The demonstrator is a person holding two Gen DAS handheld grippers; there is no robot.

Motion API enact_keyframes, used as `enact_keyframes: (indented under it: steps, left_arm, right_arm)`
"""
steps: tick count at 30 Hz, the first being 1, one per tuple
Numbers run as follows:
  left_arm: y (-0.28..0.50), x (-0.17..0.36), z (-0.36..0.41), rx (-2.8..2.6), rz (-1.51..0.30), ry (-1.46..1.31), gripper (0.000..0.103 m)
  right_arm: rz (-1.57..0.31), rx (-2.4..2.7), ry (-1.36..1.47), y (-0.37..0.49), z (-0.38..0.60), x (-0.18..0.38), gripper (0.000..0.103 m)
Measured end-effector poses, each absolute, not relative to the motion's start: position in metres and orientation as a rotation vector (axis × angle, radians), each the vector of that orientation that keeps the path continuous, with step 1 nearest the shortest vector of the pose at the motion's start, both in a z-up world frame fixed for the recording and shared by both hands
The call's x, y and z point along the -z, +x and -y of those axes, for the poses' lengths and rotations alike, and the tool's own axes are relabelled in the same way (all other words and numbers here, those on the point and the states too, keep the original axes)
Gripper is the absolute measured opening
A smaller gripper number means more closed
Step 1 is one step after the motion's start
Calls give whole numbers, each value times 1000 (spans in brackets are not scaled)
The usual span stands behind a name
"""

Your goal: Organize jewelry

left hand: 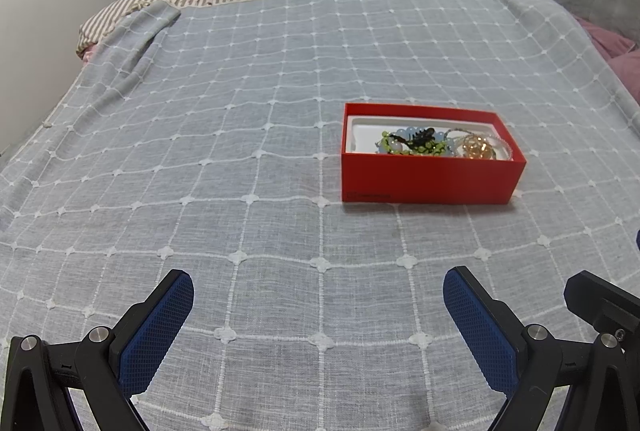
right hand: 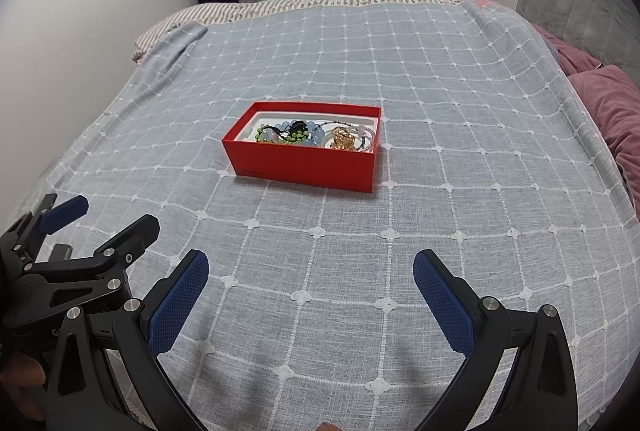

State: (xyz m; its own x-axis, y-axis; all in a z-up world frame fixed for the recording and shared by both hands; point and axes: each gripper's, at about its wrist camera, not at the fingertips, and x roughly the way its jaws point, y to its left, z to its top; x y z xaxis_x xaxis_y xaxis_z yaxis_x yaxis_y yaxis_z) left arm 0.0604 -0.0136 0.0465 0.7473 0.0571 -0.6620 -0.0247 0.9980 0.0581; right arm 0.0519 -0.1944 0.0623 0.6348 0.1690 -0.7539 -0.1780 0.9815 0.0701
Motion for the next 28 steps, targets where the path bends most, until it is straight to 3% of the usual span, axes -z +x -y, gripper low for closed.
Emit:
enact_keyframes:
  steps: [28]
  left_arm:
    - [61, -47, 13, -32, -724, 38, 102]
  right_arm:
    - [-858, -191, -4, 51, 198, -63, 103]
